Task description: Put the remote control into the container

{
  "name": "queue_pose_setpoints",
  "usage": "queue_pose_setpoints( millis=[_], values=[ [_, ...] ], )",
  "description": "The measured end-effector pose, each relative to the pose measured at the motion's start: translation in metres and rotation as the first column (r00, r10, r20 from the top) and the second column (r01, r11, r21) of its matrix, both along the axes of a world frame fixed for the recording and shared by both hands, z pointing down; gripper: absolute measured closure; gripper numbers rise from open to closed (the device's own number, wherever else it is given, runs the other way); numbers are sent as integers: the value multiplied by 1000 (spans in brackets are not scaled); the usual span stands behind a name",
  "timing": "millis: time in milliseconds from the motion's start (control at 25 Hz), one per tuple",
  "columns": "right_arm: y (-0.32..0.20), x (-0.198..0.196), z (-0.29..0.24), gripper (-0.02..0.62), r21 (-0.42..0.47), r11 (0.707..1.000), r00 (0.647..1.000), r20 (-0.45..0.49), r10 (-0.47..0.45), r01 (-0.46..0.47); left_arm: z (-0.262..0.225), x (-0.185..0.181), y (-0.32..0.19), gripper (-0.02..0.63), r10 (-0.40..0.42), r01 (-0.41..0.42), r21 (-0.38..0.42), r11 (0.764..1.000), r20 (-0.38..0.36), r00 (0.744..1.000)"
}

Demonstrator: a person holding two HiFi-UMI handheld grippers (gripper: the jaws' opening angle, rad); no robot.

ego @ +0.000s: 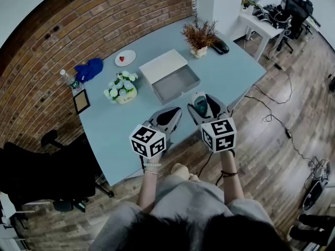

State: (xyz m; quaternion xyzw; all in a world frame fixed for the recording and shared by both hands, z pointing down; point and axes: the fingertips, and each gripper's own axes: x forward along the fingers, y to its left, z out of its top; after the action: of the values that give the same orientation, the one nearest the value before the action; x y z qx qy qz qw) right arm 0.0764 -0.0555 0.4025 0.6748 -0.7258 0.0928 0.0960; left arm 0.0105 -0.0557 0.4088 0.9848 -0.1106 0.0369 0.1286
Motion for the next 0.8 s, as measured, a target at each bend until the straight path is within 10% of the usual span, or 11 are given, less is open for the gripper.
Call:
queue_pose_setpoints(
  millis=[800],
  values=[
    [-90, 21, 18, 309, -53, 998, 1000, 6, -28, 29, 17, 19, -82, 603, -13, 14, -45, 999, 22, 1000]
  ],
)
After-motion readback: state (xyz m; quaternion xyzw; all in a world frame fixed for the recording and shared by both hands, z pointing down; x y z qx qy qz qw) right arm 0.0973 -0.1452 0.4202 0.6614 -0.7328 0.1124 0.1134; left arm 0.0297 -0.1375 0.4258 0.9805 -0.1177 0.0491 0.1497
